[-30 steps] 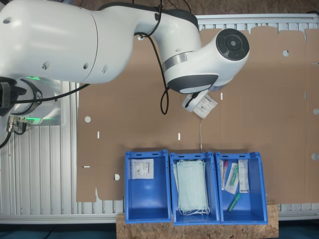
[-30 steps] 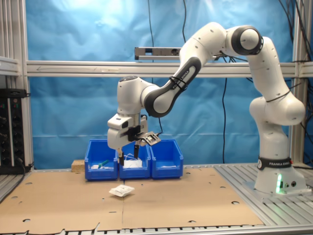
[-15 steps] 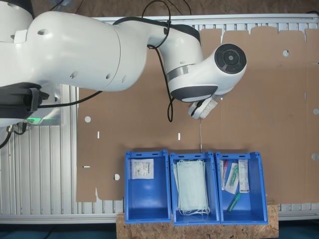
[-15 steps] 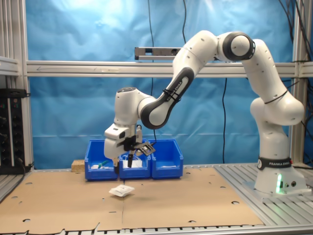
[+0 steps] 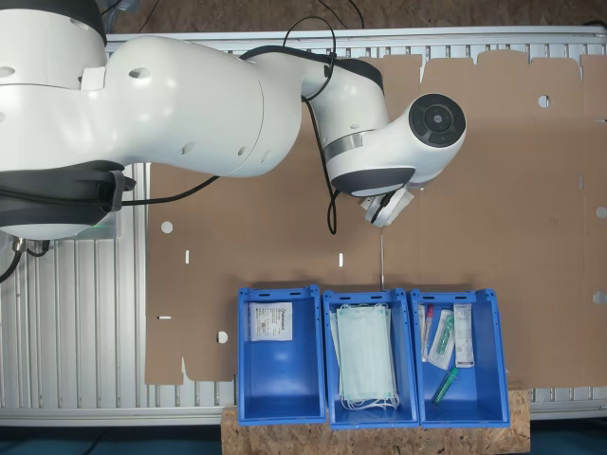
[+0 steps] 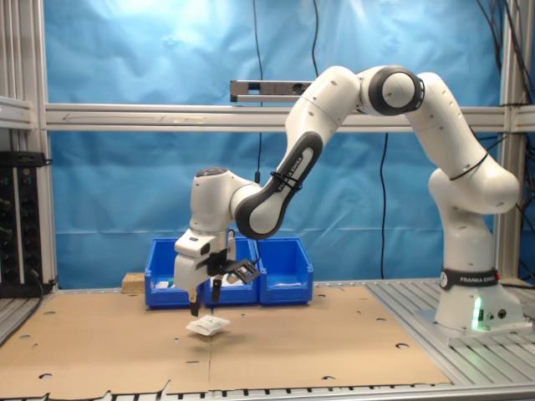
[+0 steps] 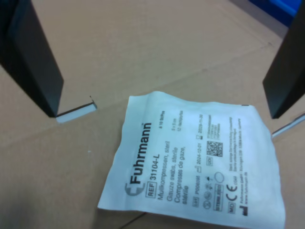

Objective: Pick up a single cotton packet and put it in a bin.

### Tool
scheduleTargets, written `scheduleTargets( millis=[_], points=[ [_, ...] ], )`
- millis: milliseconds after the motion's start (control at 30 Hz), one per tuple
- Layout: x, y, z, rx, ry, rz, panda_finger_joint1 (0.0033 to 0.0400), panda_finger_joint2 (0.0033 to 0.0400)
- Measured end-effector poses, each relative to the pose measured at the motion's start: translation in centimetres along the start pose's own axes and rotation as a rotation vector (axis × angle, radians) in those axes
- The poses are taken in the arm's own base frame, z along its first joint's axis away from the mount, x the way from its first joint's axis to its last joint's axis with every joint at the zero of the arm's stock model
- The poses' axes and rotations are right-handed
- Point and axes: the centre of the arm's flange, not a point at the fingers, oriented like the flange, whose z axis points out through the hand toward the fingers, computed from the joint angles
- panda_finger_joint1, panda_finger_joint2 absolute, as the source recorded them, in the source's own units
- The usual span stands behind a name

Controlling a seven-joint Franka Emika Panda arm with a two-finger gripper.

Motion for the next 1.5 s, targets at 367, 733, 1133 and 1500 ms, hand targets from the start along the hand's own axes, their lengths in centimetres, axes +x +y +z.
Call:
scheduleTargets(
  millis=[367,733,1133,1500],
  points=[
    [-0.5,0.6,2.4,-0.001,0.025,-0.004,0.0400,0.0400],
    [-1.2,-0.1,4.6,0.025,0.042,-0.002,0.0400,0.0400],
    [-2.0,-0.5,5.7,0.029,0.048,0.004,0.0400,0.0400],
    [-2.5,-0.9,6.9,0.027,0.049,0.005,0.0400,0.0400]
  ],
)
